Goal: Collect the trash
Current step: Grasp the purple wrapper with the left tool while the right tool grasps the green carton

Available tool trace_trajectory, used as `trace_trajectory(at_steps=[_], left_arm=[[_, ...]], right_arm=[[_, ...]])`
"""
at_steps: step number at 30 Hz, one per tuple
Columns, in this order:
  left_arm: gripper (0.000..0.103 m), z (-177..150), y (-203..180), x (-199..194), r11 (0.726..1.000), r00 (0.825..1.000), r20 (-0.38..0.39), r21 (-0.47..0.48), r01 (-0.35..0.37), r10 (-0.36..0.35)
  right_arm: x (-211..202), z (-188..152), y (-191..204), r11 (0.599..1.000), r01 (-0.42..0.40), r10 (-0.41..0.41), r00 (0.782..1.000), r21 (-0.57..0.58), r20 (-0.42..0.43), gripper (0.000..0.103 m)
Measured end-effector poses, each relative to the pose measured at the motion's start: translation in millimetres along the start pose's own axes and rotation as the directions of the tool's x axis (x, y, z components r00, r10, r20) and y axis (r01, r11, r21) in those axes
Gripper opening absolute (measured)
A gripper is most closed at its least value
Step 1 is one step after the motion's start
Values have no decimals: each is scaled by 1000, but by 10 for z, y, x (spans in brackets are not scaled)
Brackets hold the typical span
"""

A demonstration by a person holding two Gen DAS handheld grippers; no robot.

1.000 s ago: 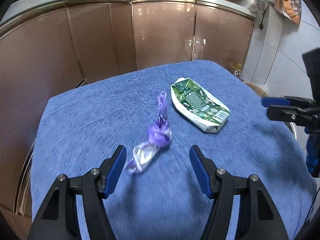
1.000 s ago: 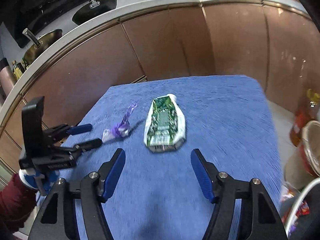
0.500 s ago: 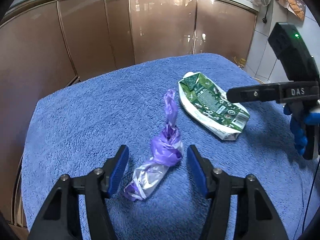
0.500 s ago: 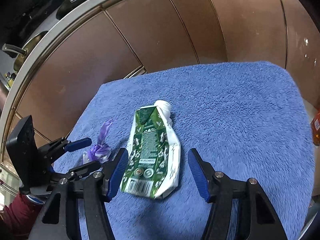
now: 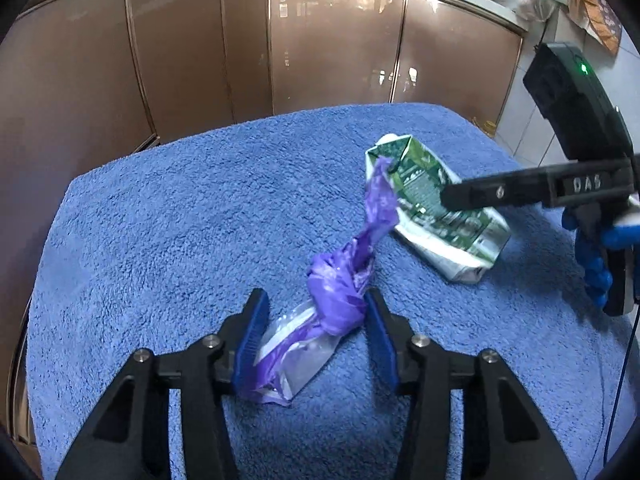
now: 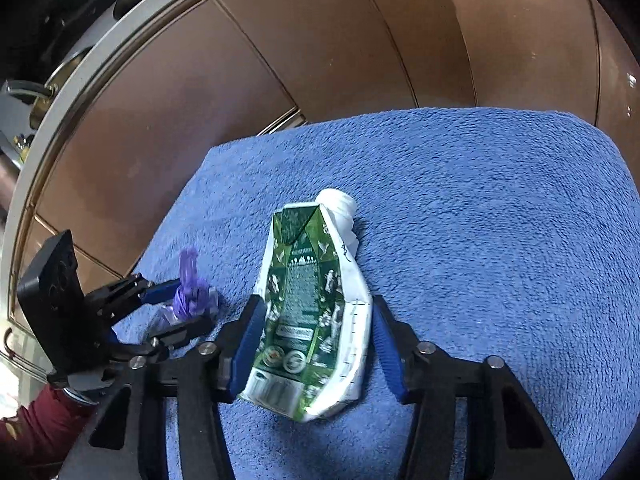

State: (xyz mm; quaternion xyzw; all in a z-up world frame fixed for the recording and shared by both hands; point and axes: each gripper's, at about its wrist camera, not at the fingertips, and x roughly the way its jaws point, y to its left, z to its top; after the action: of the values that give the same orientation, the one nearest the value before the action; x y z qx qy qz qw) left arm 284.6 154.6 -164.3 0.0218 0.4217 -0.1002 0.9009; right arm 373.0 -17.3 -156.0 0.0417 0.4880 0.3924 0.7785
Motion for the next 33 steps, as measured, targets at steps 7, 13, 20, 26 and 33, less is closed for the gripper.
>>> trace_trajectory(at_steps=[7, 13, 20, 26, 33], left_arm=[[45, -56, 146, -27, 997, 1000, 16, -71, 19, -18], [44, -89, 227, -45, 995, 999, 22, -94, 33, -31], [43, -120, 308, -88, 993, 999, 24, -110, 45, -43], [43, -115, 351, -92, 992, 999, 25, -117, 50, -47], [31, -107, 379, -115, 990, 999, 31, -138, 38, -34]], right_arm=[[104, 33, 24, 998, -40, 41, 999, 46, -27, 24], [158, 58, 129, 992, -91, 93, 995, 88, -20, 21], [282, 119, 288, 984, -129, 132, 991, 123, -17, 23], [368, 100, 298, 984, -107, 109, 994, 143, -12, 15], [85, -36, 424, 987, -96, 91, 995, 128, 42, 10]])
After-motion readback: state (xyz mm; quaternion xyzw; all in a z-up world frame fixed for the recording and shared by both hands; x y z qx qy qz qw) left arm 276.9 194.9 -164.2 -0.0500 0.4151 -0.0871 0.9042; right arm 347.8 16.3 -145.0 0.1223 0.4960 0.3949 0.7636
